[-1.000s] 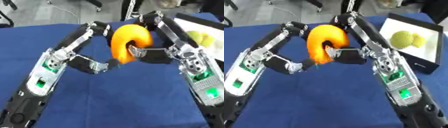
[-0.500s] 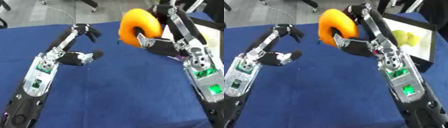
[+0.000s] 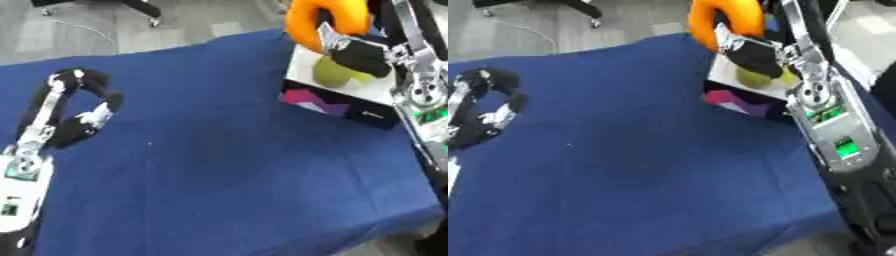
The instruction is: Pick up the objects with one hand, pass them to the other hand, and then place them into the box on the other side of the table.
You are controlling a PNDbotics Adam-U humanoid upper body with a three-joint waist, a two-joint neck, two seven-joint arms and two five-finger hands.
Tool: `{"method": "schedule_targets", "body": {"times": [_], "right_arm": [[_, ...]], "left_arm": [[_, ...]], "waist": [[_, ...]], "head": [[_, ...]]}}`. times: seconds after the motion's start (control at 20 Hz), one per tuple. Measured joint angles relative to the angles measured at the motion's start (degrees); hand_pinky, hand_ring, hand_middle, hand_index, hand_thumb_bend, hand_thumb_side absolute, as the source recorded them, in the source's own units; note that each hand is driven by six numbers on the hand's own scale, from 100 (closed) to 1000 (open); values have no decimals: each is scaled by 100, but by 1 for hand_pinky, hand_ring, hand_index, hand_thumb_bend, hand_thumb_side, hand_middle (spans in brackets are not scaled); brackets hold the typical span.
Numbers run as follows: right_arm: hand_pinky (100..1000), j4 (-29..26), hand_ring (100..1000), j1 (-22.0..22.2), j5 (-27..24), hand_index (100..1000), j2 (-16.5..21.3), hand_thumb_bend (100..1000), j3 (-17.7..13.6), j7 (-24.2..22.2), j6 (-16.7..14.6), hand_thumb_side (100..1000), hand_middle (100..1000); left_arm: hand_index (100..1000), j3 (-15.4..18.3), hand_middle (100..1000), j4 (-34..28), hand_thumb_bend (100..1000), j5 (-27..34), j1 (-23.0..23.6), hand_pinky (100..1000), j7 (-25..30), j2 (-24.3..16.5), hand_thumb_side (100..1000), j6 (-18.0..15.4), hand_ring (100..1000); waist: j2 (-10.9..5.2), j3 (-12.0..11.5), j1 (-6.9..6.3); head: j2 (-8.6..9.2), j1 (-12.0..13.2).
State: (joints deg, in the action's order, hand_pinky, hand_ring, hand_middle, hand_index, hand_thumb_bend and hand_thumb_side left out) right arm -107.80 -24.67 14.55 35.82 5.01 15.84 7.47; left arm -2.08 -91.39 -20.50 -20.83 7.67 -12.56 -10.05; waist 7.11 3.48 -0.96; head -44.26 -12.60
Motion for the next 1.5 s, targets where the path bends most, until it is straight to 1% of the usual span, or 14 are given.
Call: {"method": "schedule_targets", "body": {"times": [0.2, 0.45, 0.5, 0.55, 0.6, 0.65, 0.7, 0.75, 0.85, 1.0, 1.15, 1.3, 1.4, 1.5], "right_arm": [[491, 1951, 559, -194, -176, 496, 715, 100, -53, 106, -531, 100, 183], [509, 4542, 595, -746, -116, 546, 790, 100, -175, 102, -1039, 100, 230], [521, 4935, 613, -856, -66, 585, 781, 100, -192, 119, -1120, 100, 270], [554, 5258, 666, -944, 4, 692, 779, 100, -207, 134, -1189, 128, 363], [578, 5546, 703, -1027, 111, 753, 779, 100, -211, 137, -1259, 265, 432], [619, 5753, 764, -1087, 238, 846, 778, 100, -211, 118, -1325, 450, 541], [664, 5897, 827, -1120, 384, 919, 778, 297, -210, 75, -1388, 559, 661], [717, 5983, 881, -1138, 540, 988, 778, 400, -210, 14, -1450, 599, 760], [781, 5998, 933, -1141, 888, 1000, 779, 474, -211, -127, -1577, 626, 839], [828, 5586, 967, -1104, 1247, 1000, 794, 511, -280, -363, -1789, 638, 890], [855, 4853, 977, -1042, 1376, 1000, 917, 543, -369, -517, -1908, 614, 914], [864, 4050, 966, -1005, 1446, 1000, 1082, 535, -488, -533, -1874, 583, 914], [852, 3461, 953, -957, 1499, 1000, 1136, 456, -579, -466, -1798, 509, 893], [819, 2855, 932, -829, 1514, 1000, 1129, 366, -662, -370, -1701, 456, 857]], "left_arm": [[697, 92, 563, -418, 432, 97, 330, 767, -199, 23, 620, 3, 535], [696, 113, 563, -806, 426, 232, 462, 767, -257, 233, 622, 7, 535], [696, 104, 563, -847, 425, 246, 475, 767, -250, 260, 622, 5, 535], [697, 84, 563, -887, 425, 256, 477, 767, -235, 269, 623, -2, 535], [697, 76, 564, -931, 425, 265, 477, 767, -216, 280, 622, -7, 536], [698, 64, 564, -959, 425, 275, 477, 767, -203, 289, 623, -14, 536], [699, 51, 565, -984, 425, 278, 477, 768, -186, 294, 622, -18, 536], [699, 44, 565, -1005, 424, 280, 477, 768, -173, 306, 624, -17, 537], [700, 42, 565, -1012, 423, 280, 477, 769, -150, 307, 626, -15, 537], [700, 42, 565, -1012, 422, 279, 484, 769, -124, 307, 628, -11, 537], [700, 44, 565, -1012, 420, 268, 526, 769, -117, 307, 630, -5, 536], [699, 46, 564, -1012, 418, 230, 545, 769, -116, 307, 631, -4, 536], [698, 51, 563, -1011, 416, 209, 581, 769, -117, 308, 629, -3, 535], [696, 79, 563, -1010, 414, 179, 601, 768, -133, 309, 624, 2, 536]], "waist": [[8, -238, -2], [73, -588, -3], [87, -629, -3], [88, -665, -4], [88, -695, -4], [90, -716, -4], [92, -723, -4], [92, -724, -4], [92, -723, -4], [92, -698, -4], [92, -674, -4], [92, -651, -3], [92, -606, -2], [92, -550, -2]], "head": [[0, -399], [0, -718], [-1, -761], [-1, -796], [-1, -830], [-1, -852], [-1, -867], [-1, -874], [-1, -873], [-1, -860], [-1, -830], [-1, -812], [-1, -773], [-1, -619]]}}
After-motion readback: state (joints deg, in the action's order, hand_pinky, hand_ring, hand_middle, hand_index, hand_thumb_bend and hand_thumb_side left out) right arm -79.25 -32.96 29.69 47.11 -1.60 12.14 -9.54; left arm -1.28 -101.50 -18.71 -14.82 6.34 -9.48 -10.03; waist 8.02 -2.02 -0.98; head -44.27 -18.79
